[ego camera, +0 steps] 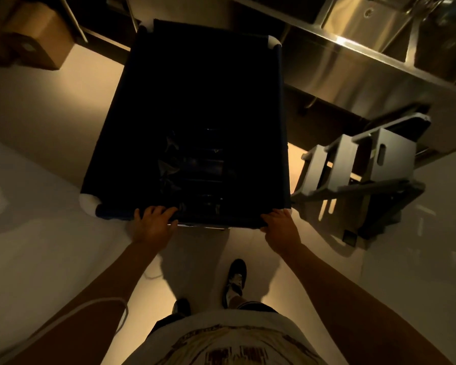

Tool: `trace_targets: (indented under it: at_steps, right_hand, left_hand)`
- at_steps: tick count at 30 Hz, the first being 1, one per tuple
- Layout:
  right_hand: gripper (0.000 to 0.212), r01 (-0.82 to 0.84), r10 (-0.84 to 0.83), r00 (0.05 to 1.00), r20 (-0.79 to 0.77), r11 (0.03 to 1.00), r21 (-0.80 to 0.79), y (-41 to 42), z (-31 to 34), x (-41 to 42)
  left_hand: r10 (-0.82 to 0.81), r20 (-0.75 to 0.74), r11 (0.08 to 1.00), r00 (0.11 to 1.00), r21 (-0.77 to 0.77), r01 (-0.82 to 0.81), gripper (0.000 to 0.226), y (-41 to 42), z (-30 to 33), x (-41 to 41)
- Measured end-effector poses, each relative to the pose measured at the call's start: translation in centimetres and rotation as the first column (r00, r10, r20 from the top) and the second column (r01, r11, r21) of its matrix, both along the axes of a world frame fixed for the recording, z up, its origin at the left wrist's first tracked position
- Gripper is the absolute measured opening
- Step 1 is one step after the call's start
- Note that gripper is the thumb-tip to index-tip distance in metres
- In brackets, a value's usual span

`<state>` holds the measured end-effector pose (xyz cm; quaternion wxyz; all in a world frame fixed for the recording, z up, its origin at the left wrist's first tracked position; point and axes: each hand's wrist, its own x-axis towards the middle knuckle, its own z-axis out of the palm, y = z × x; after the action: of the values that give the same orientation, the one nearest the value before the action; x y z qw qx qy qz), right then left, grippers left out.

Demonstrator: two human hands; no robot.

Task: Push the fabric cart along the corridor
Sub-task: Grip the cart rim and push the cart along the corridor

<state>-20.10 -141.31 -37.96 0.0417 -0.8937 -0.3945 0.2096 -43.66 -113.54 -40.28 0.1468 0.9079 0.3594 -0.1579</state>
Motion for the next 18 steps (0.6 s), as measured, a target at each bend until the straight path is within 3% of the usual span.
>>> trace_targets:
  at_steps: [8,18]
  right_hand:
    - [0.031,-0.110,0.110,0.994,0.002,0.993,0.043,3.5,-0.1,6.8]
    - [0.032,-0.137,0.139,0.990,-0.026,0.987,0.081,8.1,-0.8,12.9]
  left_hand:
    - [0.122,0.034,0.992,0.992,0.035,-0.123,0.047,-0.2,0.0,4.3]
    - [0.230,-0.073,0.973,0.971,-0.019,-0.232,0.051,1.5,0.4,9.9]
